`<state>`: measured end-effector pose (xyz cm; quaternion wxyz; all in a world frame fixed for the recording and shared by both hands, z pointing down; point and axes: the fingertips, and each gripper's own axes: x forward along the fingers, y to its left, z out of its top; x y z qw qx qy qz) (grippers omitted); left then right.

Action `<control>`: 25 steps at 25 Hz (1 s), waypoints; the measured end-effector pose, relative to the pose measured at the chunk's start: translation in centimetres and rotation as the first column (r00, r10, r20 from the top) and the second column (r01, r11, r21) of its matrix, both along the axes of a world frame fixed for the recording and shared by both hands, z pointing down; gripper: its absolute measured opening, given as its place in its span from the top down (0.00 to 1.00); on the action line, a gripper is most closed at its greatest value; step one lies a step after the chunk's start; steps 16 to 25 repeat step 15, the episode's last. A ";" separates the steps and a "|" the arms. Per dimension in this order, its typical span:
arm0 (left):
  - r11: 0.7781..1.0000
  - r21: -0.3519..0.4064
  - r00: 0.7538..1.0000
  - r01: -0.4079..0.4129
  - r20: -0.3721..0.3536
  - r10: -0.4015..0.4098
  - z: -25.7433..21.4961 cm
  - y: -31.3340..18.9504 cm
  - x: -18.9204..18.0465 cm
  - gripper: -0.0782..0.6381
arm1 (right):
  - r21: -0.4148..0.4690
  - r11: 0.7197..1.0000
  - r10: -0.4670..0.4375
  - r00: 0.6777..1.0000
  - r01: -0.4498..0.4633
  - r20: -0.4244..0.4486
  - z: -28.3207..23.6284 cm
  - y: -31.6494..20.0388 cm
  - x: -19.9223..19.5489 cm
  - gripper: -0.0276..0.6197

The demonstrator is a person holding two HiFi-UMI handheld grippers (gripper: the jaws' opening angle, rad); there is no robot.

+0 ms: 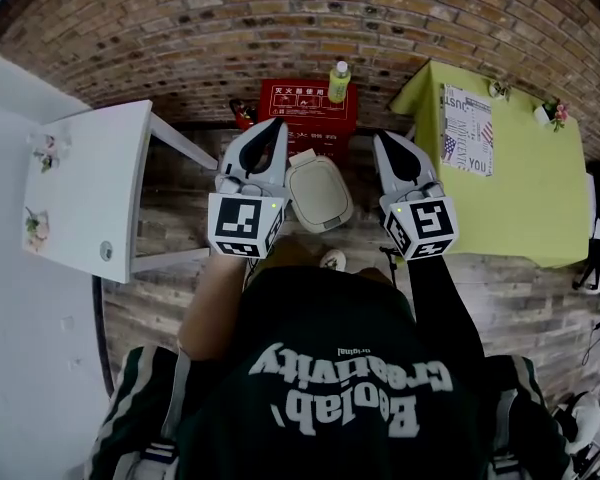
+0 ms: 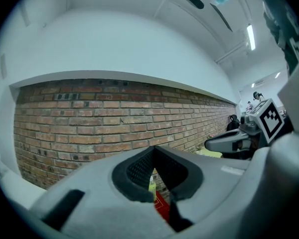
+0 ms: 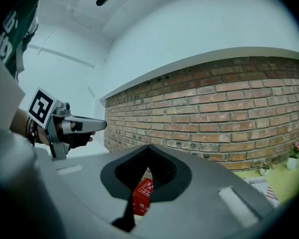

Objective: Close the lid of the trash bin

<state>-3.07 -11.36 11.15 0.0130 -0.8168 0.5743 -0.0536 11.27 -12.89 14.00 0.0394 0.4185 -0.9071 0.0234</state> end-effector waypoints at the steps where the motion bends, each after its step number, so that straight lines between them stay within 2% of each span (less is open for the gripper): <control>1: 1.000 -0.001 1.000 -0.002 0.002 0.002 0.1 0.0 0.1 0.88 | 0.000 1.000 0.003 1.000 -0.003 0.004 0.0 -0.1 0.1 0.94; 11: 1.000 -0.003 1.000 -0.013 0.027 0.013 0.2 -0.7 0.5 0.88 | -0.007 1.000 0.027 1.000 -0.027 0.012 0.4 -1.4 0.6 0.94; 25: 1.000 0.002 1.000 -0.016 0.024 0.016 0.0 -1.1 0.7 0.88 | -0.017 0.999 0.039 0.999 -0.039 0.014 0.8 -1.8 0.7 0.94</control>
